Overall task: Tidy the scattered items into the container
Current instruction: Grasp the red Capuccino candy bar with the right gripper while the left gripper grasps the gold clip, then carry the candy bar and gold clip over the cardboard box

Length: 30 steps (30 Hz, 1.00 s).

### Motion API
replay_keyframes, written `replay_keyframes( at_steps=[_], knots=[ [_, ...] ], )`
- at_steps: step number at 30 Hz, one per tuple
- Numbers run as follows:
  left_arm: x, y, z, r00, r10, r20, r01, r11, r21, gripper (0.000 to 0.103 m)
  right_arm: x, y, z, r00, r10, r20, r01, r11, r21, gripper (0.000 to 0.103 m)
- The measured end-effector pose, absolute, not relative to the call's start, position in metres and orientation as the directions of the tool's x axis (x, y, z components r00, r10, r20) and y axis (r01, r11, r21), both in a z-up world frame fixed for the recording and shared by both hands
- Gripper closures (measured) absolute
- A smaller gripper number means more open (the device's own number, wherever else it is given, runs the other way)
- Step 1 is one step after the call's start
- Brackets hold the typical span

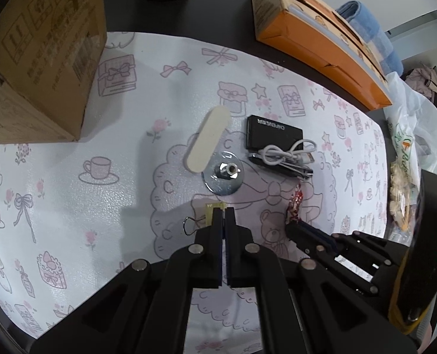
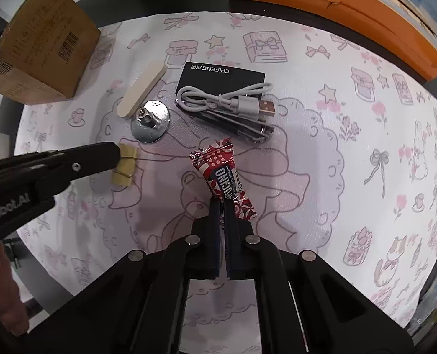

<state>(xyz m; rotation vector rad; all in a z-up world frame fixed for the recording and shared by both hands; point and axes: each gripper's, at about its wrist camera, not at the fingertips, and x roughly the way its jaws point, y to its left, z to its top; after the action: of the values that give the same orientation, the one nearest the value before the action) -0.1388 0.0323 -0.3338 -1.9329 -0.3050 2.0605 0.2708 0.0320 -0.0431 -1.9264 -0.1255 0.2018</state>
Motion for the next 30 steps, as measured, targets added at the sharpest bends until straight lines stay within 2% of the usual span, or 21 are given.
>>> replay_keyframes(
  at_steps=[3,11,30],
  knots=[
    [-0.136,0.033,-0.334,-0.048,0.358,-0.932,-0.075,-0.932,-0.354,0.102,0.264,0.03,-0.034,0.974,0.193,-0.12,-0.05,-0.333,-0.942,0.101],
    [-0.128,0.035,-0.316,-0.05,0.366,-0.929,-0.076,-0.929,-0.362,0.102,0.228,0.018,-0.022,0.962,0.239,-0.134,-0.052,-0.32,-0.946,0.101],
    [-0.097,0.036,-0.17,-0.164,0.311,-0.936,-0.062,-0.95,-0.304,0.102,0.106,-0.038,-0.067,0.9,0.373,-0.225,-0.081,-0.363,-0.928,0.101]
  ],
)
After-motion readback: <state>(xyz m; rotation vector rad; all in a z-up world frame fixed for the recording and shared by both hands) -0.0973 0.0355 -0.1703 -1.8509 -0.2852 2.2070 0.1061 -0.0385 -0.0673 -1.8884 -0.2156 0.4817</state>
